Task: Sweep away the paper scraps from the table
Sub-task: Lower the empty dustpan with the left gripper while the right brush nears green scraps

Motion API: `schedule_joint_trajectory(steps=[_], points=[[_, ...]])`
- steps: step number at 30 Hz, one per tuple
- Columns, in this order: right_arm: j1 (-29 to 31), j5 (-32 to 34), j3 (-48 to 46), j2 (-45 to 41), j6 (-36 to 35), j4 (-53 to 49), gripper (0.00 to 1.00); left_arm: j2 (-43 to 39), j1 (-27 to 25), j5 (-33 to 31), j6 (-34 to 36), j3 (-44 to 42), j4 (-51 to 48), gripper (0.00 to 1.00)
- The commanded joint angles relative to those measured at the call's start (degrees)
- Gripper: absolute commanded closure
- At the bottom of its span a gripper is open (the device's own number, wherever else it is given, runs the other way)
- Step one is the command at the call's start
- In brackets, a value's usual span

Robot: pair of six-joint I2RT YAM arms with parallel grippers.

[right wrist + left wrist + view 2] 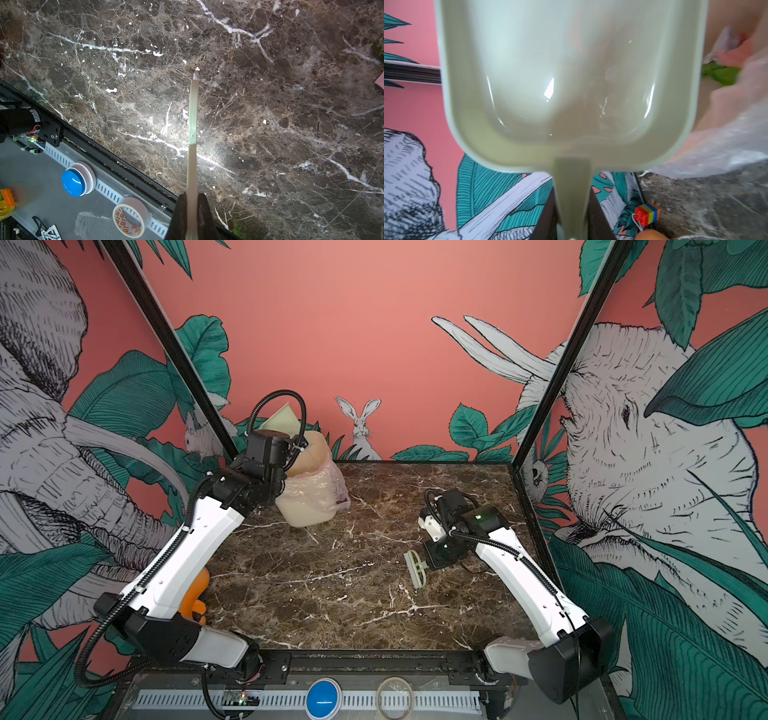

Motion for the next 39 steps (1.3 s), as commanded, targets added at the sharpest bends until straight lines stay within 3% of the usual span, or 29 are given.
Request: schedule_joint_trajectory(steps=[1,11,19,28,32,39], points=[[-0.3,1.9,2.0,-0.3,-0.6,-2.4,1.00,-1.8,-3.7,6.0,-9.9,0.6,-6.9,0.85],[-3.6,12.1,6.1,-0.9,-3.7,-9.4,1.00,-2.6,-16.4,14.1,-22.1,-6.6,-7.1,0.85],[-8.4,22.9,9.1,-0.3,-5.4,-11.7,1.00,-2.9,-21.3,25.1,-27.0,-15.0,-1.2,0.84],[-14.5,35.5,8.2,4.8,-9.0,-7.6,1.00,-2.1,-22.6,36.4,-30.9,-22.8,5.0,0.83],[-15.7,40.5,9.0,9.2,-9.3,-5.3,1.00,-1.2,-23.2,37.7,-32.4,-25.3,6.5,0.83],[-18.0,43.2,12.6,17.7,-12.6,-1.7,1.00,-0.8,-23.6,39.2,-33.7,-27.7,7.8,0.83]])
